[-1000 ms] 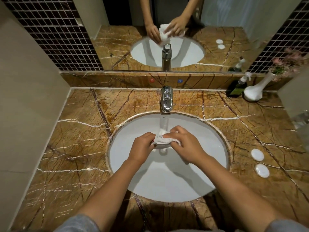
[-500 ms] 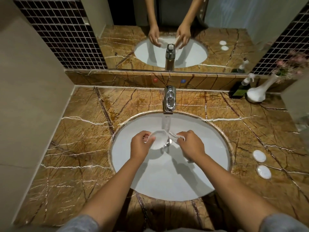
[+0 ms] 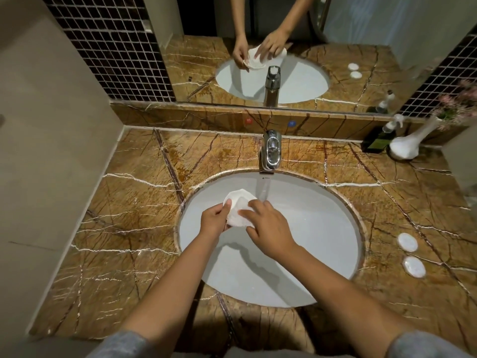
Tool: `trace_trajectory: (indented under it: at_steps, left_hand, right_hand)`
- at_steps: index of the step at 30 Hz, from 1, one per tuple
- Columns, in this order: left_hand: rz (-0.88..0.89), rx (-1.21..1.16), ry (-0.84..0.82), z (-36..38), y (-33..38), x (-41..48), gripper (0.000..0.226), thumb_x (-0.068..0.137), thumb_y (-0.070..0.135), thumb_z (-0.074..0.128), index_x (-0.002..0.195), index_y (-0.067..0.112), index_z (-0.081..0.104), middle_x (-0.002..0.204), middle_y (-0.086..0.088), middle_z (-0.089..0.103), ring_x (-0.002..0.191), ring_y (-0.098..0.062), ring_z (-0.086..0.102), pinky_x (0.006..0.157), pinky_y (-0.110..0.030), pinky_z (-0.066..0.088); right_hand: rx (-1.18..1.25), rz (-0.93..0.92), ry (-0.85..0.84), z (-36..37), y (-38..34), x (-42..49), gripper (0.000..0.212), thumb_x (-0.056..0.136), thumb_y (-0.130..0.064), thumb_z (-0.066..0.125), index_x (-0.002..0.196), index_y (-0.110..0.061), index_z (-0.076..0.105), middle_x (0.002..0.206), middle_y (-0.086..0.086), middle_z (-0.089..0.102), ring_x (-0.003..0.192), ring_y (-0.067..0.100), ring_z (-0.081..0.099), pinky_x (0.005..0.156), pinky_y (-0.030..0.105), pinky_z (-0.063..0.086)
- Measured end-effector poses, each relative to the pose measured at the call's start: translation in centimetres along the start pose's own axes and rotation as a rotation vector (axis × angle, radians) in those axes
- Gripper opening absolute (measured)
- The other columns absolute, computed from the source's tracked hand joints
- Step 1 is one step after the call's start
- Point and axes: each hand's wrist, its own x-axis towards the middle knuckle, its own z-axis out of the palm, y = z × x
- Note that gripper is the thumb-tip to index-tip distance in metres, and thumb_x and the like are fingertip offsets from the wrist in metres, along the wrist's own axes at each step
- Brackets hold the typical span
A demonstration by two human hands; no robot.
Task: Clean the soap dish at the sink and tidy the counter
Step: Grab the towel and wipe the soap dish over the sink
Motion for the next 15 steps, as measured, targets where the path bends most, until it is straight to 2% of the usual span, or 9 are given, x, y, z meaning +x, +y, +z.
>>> trace_trajectory:
  at_steps: [2, 5, 6, 8, 10, 12, 14, 15]
  left_hand:
    - [0.040, 0.126, 0.002, -1.0, -0.5, 0.2, 0.024, 0.093, 0.027, 0.060, 0.081, 0.007, 0.068, 0.068, -0.007, 0.058, 0.064, -0.017, 0.056, 0.044, -0.016, 0.050]
    - [0.018, 0.136, 0.039, -2.7, -1.4, 0.7, 0.026, 0.092, 0.024, 0.061, 0.071, 0.009, 0.063, 0.068, -0.008, 0.055, 0.073, -0.022, 0.056, 0.047, -0.016, 0.054]
    - [-0.005, 0.086, 0.075, -3.4, -1.5, 0.9, 0.024, 0.092, 0.023, 0.061, 0.074, 0.008, 0.064, 0.073, -0.011, 0.058, 0.078, -0.024, 0.058, 0.052, -0.019, 0.057]
    - [-0.040, -0.059, 0.175, -4.8, -1.3, 1.2, 0.021, 0.093, 0.021, 0.061, 0.097, 0.002, 0.068, 0.101, -0.018, 0.067, 0.096, -0.028, 0.064, 0.069, -0.029, 0.060]
    - [-0.045, -0.211, 0.297, -6.4, -1.0, 1.2, 0.036, 0.093, 0.022, 0.061, 0.120, -0.001, 0.061, 0.125, -0.017, 0.062, 0.112, -0.031, 0.061, 0.082, -0.034, 0.056]
    - [-0.026, -0.357, 0.407, -8.1, -0.4, 0.7, 0.043, 0.092, 0.025, 0.061, 0.128, 0.002, 0.056, 0.127, -0.014, 0.060, 0.109, -0.027, 0.062, 0.082, -0.033, 0.056]
    - [0.015, -0.501, 0.482, -10.1, 0.3, 0.0, 0.041, 0.093, 0.024, 0.059, 0.127, 0.002, 0.056, 0.122, -0.012, 0.061, 0.097, -0.023, 0.064, 0.073, -0.029, 0.058]
    - [0.038, -0.556, 0.505, -11.2, 0.6, -0.3, 0.037, 0.094, 0.023, 0.058, 0.124, 0.002, 0.057, 0.121, -0.013, 0.060, 0.098, -0.024, 0.064, 0.070, -0.028, 0.058]
  right_hand:
    - [-0.008, -0.079, -0.095, -0.1, -0.1, 0.0, 0.040, 0.086, -0.023, 0.050, 0.125, -0.024, 0.059, 0.121, 0.003, 0.054, 0.102, 0.028, 0.050, 0.083, 0.039, 0.045]
    - [0.081, -0.090, -0.157, -0.1, -0.4, 0.1, 0.035, 0.088, -0.024, 0.048, 0.119, -0.027, 0.064, 0.111, 0.001, 0.058, 0.101, 0.026, 0.052, 0.078, 0.032, 0.040]
    - [0.130, -0.034, -0.128, -0.1, -0.8, 0.2, 0.034, 0.088, -0.025, 0.047, 0.118, -0.028, 0.064, 0.111, 0.001, 0.058, 0.103, 0.025, 0.053, 0.078, 0.031, 0.039]
    - [0.202, 0.107, -0.035, -0.1, -1.8, 1.0, 0.034, 0.090, -0.027, 0.047, 0.121, -0.028, 0.062, 0.112, 0.002, 0.056, 0.107, 0.024, 0.053, 0.081, 0.035, 0.045]
    - [0.237, 0.195, 0.010, 0.2, -3.4, 2.3, 0.036, 0.092, -0.027, 0.048, 0.127, -0.026, 0.057, 0.116, 0.006, 0.053, 0.109, 0.027, 0.054, 0.079, 0.036, 0.046]
    - [0.256, 0.204, 0.006, 0.7, -5.6, 3.9, 0.040, 0.092, -0.027, 0.051, 0.131, -0.024, 0.052, 0.122, 0.009, 0.050, 0.110, 0.030, 0.053, 0.076, 0.035, 0.043]
    - [0.288, 0.197, -0.009, 1.7, -8.2, 5.7, 0.043, 0.091, -0.027, 0.053, 0.133, -0.022, 0.049, 0.127, 0.011, 0.047, 0.112, 0.032, 0.053, 0.078, 0.037, 0.047]
    - [0.314, 0.202, -0.022, 2.3, -9.7, 6.5, 0.044, 0.091, -0.028, 0.054, 0.134, -0.020, 0.048, 0.129, 0.012, 0.046, 0.112, 0.034, 0.053, 0.080, 0.038, 0.048]
